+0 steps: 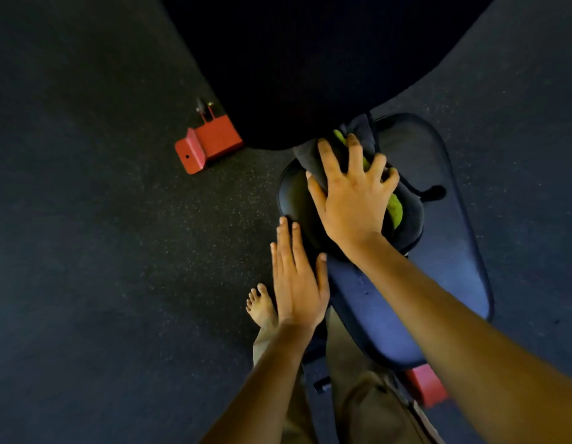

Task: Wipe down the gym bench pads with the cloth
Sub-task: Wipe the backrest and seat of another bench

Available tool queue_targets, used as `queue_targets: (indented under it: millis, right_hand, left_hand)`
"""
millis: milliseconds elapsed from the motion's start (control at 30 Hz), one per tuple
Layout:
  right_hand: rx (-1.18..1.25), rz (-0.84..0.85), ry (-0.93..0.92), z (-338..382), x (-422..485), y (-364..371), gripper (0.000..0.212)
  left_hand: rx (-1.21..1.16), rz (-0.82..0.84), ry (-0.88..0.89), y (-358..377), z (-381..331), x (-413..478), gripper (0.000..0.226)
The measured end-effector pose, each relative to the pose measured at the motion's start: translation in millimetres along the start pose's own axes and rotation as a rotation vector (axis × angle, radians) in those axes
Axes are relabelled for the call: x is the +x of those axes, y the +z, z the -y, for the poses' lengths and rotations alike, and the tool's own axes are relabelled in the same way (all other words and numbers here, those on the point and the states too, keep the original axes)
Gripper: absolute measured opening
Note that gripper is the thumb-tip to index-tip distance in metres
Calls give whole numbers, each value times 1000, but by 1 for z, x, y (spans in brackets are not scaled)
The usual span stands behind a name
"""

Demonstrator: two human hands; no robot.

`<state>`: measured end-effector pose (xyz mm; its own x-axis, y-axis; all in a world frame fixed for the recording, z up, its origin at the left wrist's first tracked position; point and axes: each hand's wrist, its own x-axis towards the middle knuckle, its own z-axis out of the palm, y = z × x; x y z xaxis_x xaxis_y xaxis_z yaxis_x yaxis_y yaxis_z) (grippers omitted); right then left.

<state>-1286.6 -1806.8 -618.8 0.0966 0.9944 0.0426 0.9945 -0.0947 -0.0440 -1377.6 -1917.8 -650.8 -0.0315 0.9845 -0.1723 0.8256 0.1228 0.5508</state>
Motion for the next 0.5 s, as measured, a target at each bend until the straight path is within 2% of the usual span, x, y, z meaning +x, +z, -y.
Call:
queue_targets:
  millis: [100, 200, 267, 400, 500]
  right_hand:
    - [-39, 26, -192, 16, -13, 0, 50]
    - [-88, 79, -591, 19, -30, 3, 57]
    - [-97, 97, -790, 7, -40, 2, 61]
    - [-94, 133, -948, -5, -20, 1, 52]
    - [-171, 225, -886, 25, 9, 4, 52]
  left_hand:
    - [-95, 36, -70, 4, -8, -16, 66]
    - [-104, 78, -83, 9, -14, -38, 63]
    - [-113, 71, -72, 14, -17, -54, 60]
    - [-173, 84, -64, 24, -20, -82, 65]
    - [-230, 84, -141, 34, -26, -91, 75]
